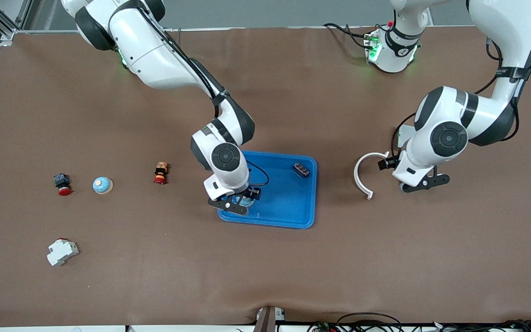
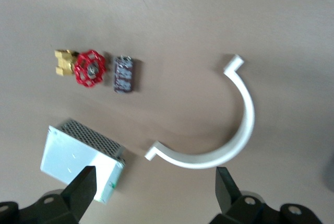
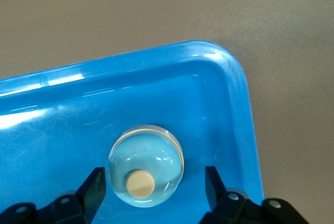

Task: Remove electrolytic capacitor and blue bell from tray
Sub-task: 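Lift the blue button with the right gripper while the left gripper returns to the tray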

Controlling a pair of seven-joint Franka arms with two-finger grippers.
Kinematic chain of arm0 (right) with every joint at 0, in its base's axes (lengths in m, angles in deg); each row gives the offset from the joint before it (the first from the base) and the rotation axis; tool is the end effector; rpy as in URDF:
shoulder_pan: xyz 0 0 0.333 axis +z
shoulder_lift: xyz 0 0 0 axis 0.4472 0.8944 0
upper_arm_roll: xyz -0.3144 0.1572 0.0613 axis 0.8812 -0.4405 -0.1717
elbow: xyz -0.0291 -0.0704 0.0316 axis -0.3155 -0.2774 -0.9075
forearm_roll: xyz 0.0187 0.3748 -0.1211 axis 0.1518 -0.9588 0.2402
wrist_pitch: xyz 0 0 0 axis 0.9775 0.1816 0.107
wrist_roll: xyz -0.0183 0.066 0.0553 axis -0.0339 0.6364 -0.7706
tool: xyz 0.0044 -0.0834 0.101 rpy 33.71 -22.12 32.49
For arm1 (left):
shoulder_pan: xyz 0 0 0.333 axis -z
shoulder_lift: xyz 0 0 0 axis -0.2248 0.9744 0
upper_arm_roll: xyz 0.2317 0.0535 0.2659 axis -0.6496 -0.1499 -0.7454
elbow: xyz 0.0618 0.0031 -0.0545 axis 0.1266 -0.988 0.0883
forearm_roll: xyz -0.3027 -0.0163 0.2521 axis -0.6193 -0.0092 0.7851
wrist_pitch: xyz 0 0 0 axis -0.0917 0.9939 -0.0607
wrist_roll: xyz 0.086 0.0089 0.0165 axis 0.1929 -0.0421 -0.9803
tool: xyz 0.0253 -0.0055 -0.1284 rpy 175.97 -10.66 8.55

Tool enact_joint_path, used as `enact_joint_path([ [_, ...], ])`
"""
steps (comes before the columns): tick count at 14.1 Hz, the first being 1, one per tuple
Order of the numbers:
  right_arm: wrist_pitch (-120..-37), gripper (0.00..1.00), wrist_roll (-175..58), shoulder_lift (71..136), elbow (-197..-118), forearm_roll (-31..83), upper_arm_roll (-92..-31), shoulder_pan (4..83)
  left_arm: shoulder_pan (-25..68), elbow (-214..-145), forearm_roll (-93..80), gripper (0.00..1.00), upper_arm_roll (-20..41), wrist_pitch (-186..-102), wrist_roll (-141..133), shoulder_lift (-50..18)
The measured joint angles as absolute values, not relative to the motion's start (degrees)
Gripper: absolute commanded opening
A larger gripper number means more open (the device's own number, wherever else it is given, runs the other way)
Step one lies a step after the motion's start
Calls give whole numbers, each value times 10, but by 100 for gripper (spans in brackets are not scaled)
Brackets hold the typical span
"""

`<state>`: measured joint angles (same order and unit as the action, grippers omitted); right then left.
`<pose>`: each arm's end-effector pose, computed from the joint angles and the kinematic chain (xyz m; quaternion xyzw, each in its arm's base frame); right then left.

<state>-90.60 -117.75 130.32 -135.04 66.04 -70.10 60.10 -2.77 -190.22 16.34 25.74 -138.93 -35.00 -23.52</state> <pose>0.6321 0.4529 0.2080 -0.9890 0.1476 -0.0092 0.0065 0.5716 -0.1421 0.3437 -0.9858 -0.1160 0.0979 0.0713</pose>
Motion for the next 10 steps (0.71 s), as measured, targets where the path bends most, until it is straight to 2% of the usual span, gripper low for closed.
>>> enact_joint_path([
  [3, -911, 86, -1179, 1309, -1350, 661, -701, 601, -21, -1884, 115, 100, 290, -1378, -415, -235],
  [8, -920, 85, -1180, 1320, -1348, 661, -701, 601, 34, -1861, 61, 100, 296, -1378, -499, -224],
  [9, -920, 84, -1180, 1320, -1347, 661, -700, 601, 46, -1854, 55, 100, 296, -1379, -517, -217],
  [10, -920, 77, -1180, 1320, -1346, 661, -700, 601, 58, -1845, 53, 100, 295, -1380, -540, -209],
])
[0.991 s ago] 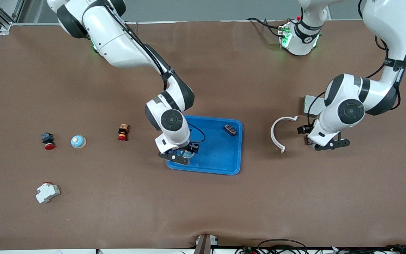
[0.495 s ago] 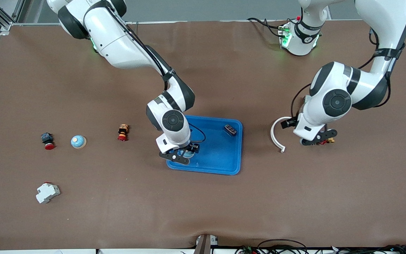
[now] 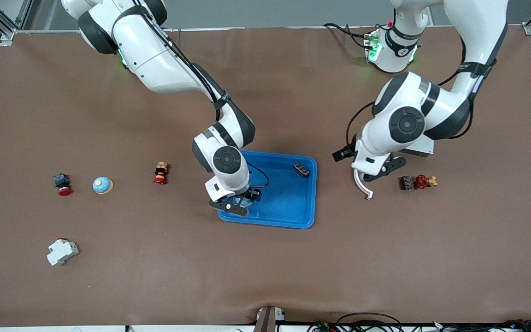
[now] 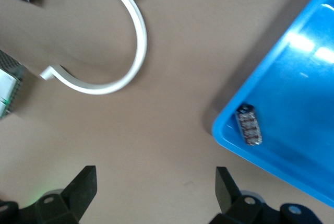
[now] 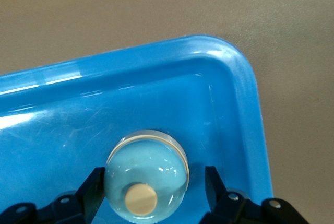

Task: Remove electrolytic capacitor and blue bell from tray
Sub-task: 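Lift the blue button with the right gripper while the left gripper returns to the tray, then carry the blue button with the right gripper while the left gripper grasps the capacitor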

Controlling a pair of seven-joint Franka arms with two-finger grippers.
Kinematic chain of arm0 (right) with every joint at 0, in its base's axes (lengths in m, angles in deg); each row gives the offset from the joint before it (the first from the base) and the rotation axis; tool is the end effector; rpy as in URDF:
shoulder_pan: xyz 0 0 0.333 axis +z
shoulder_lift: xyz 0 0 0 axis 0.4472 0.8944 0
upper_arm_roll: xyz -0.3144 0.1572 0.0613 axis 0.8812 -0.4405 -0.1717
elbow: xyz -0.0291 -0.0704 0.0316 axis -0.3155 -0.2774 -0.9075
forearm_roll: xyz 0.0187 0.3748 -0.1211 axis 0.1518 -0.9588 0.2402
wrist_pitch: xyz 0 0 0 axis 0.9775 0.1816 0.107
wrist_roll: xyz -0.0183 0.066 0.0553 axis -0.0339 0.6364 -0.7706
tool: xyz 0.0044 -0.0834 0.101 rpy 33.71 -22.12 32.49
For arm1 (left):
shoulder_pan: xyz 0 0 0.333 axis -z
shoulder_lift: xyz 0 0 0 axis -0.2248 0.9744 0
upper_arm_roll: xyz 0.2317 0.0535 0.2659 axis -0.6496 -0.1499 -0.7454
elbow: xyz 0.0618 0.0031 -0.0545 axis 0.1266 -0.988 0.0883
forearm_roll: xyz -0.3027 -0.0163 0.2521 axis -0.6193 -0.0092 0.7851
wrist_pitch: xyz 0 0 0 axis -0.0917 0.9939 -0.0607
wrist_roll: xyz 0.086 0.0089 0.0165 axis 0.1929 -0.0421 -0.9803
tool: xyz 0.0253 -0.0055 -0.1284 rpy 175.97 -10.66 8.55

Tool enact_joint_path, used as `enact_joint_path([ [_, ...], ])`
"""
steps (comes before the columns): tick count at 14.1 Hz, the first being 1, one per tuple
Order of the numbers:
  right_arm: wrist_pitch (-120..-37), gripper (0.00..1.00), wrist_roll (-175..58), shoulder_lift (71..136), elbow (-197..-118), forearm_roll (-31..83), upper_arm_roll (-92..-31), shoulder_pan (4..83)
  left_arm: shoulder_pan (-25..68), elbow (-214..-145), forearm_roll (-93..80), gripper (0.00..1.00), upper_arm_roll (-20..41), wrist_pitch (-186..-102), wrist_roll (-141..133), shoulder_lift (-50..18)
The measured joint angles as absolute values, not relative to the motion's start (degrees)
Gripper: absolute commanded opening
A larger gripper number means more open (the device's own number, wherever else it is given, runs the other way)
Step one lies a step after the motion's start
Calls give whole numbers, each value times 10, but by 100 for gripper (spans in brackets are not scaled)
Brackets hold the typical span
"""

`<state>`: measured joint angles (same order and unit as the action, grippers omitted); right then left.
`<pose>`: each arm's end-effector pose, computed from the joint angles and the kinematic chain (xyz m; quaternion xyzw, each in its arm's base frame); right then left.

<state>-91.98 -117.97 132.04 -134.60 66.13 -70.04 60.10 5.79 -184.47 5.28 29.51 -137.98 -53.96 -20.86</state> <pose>0.6336 0.4532 0.1903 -0.9887 0.1495 -0.0099 0.0070 0.5484 -0.2782 0.3690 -0.9661 -0.2235 0.1294 0.0003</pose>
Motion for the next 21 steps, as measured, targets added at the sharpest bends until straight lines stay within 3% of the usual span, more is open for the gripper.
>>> enact_joint_path([
  [2, -920, 56, -1180, 1320, -1345, 661, -700, 601, 84, -1824, 52, 100, 293, -1395, -593, -185],
  [5, -920, 1, -1180, 1321, -1340, 661, -700, 601, 155, -1791, 52, 100, 244, -1425, -662, -151],
  [8, -920, 0, -1180, 1321, -1336, 661, -700, 601, 236, -1761, 52, 100, 177, -1438, -720, -131],
  [13, -891, 0, -1180, 1319, -1315, 661, -697, 601, 278, -1726, 52, 100, 148, -1507, -805, -87],
  [17, -850, 0, -1146, 1304, -1299, 661, -695, 585, 340, -1723, 52, 100, 86, -1561, -858, -60],
  [21, -815, 0, -1062, 1283, -1299, 660, -694, 547, 360, -1722, 52, 100, 76, -1586, -888, -35],
])
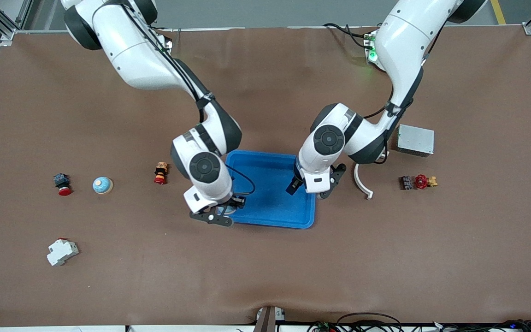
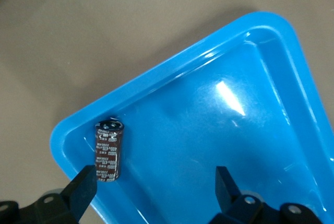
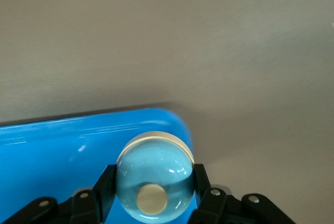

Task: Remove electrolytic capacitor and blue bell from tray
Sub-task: 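Carry the blue button with the right gripper while the left gripper grasps the capacitor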

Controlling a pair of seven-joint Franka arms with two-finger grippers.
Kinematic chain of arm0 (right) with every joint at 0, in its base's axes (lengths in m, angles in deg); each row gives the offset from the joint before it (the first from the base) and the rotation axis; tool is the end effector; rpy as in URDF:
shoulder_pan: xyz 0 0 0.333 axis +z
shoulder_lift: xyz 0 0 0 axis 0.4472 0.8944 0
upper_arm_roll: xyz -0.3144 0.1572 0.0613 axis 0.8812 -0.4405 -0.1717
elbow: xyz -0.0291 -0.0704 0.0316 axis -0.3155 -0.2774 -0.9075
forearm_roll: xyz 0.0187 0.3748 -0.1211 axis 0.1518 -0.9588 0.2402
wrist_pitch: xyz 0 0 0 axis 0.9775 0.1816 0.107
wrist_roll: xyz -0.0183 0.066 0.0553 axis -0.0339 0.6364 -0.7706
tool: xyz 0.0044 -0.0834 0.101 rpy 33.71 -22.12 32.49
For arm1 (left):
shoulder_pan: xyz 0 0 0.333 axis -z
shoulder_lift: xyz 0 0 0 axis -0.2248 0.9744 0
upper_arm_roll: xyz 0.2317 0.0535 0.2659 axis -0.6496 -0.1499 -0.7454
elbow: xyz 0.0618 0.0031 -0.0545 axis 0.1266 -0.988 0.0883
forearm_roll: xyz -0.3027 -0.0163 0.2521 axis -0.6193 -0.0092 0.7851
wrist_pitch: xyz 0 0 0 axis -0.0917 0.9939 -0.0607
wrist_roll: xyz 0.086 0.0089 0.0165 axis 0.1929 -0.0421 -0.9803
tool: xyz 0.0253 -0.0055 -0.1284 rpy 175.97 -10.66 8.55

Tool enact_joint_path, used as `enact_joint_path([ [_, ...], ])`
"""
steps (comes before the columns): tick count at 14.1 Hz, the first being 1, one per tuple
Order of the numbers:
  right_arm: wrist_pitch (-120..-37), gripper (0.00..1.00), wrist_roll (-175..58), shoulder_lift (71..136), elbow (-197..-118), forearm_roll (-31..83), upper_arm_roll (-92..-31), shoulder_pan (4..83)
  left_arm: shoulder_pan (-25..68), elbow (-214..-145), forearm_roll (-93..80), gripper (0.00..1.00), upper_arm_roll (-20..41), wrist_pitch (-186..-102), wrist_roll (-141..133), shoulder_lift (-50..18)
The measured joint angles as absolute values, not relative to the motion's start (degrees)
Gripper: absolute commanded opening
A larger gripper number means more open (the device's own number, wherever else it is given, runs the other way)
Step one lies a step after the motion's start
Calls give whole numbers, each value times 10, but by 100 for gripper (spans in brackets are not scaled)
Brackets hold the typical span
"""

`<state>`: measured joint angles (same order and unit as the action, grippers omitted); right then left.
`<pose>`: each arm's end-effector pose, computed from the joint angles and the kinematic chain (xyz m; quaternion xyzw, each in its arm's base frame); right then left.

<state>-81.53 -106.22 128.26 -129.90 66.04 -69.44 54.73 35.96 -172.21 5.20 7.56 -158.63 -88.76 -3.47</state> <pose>0.6823 0.3874 0.2629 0.9949 -0.1003 0.0009 0.0104 0.5846 -0.4226 0.2536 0.8861 0.4588 -0.0514 0.0403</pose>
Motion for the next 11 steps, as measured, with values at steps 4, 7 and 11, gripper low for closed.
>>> enact_joint_path([
  [4, -799, 0, -961, 1260, -1318, 660, -693, 503, 376, -1722, 52, 100, 62, -1588, -889, -15],
  [7, -799, 0, -869, 1224, -1364, 660, -691, 463, 382, -1723, 52, 100, 59, -1587, -889, -9],
  [11, -818, 0, -733, 1170, -1441, 660, -689, 398, 383, -1728, 52, 100, 57, -1566, -889, -5],
])
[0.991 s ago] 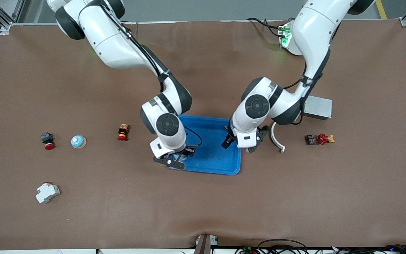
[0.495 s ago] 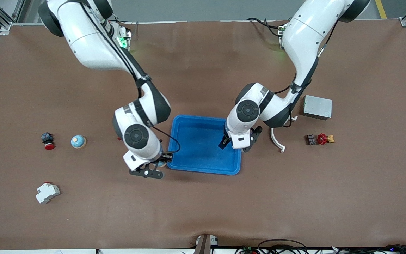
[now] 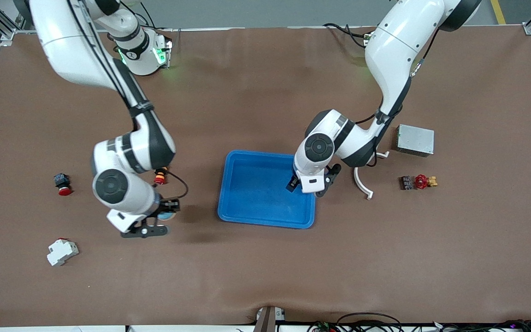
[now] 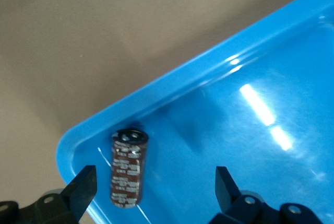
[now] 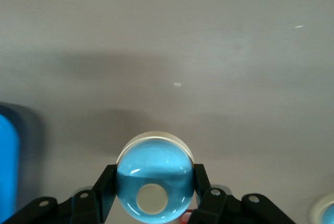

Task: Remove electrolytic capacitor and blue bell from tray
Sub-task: 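Carry the blue button with the right gripper while the left gripper grasps the capacitor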

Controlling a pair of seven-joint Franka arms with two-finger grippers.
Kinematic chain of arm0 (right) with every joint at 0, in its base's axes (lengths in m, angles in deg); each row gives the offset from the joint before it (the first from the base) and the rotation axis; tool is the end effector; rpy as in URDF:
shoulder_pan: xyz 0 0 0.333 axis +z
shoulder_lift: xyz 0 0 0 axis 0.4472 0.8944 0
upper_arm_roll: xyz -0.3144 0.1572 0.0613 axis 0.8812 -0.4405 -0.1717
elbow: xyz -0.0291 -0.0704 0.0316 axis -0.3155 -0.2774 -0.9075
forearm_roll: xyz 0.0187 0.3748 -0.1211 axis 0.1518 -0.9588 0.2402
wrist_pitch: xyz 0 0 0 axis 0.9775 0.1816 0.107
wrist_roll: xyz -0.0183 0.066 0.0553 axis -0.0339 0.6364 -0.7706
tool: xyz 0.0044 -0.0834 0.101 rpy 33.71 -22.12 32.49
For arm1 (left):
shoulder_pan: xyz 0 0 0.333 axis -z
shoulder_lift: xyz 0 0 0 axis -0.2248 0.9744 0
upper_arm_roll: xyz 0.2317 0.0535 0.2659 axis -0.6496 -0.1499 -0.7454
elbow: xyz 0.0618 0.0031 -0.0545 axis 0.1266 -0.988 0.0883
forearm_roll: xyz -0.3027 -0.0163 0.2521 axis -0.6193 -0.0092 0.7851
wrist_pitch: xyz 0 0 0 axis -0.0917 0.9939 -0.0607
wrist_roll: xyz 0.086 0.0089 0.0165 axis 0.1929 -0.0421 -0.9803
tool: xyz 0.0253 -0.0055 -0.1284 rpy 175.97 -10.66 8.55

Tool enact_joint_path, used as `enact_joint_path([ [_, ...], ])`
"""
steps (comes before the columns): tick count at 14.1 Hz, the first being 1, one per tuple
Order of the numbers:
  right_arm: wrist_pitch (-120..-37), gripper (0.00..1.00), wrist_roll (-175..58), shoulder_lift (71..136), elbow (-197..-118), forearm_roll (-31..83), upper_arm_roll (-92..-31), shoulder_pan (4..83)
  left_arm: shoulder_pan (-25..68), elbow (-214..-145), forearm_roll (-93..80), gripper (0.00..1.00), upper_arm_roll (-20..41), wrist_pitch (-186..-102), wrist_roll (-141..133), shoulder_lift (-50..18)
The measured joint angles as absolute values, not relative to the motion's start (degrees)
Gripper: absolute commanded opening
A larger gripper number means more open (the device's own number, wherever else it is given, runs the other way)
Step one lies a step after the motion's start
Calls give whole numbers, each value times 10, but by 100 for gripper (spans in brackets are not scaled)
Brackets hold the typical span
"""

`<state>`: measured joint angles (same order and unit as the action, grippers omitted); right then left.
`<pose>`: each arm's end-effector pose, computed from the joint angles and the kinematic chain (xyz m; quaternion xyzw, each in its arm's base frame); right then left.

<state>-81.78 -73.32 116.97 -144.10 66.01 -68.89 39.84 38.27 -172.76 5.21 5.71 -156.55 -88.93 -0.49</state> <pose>0.7081 0.1824 0.2993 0.9979 0.0562 -0.0251 0.0200 0.5670 -0.4235 0.2071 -0.8886 -0.4532 0.0698 0.0076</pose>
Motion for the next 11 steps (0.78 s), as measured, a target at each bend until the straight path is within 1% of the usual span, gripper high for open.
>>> enact_joint_path([
  [2, -852, 0, -657, 1151, -1486, 660, -688, 360, 383, -1729, 52, 100, 57, -1563, -889, 0],
  [5, -907, 0, -541, 1147, -1533, 660, -688, 296, 384, -1729, 52, 100, 57, -1563, -889, 8],
  [11, -984, 0, -379, 1156, -1564, 660, -688, 213, 390, -1729, 52, 100, 57, -1563, -900, 14],
])
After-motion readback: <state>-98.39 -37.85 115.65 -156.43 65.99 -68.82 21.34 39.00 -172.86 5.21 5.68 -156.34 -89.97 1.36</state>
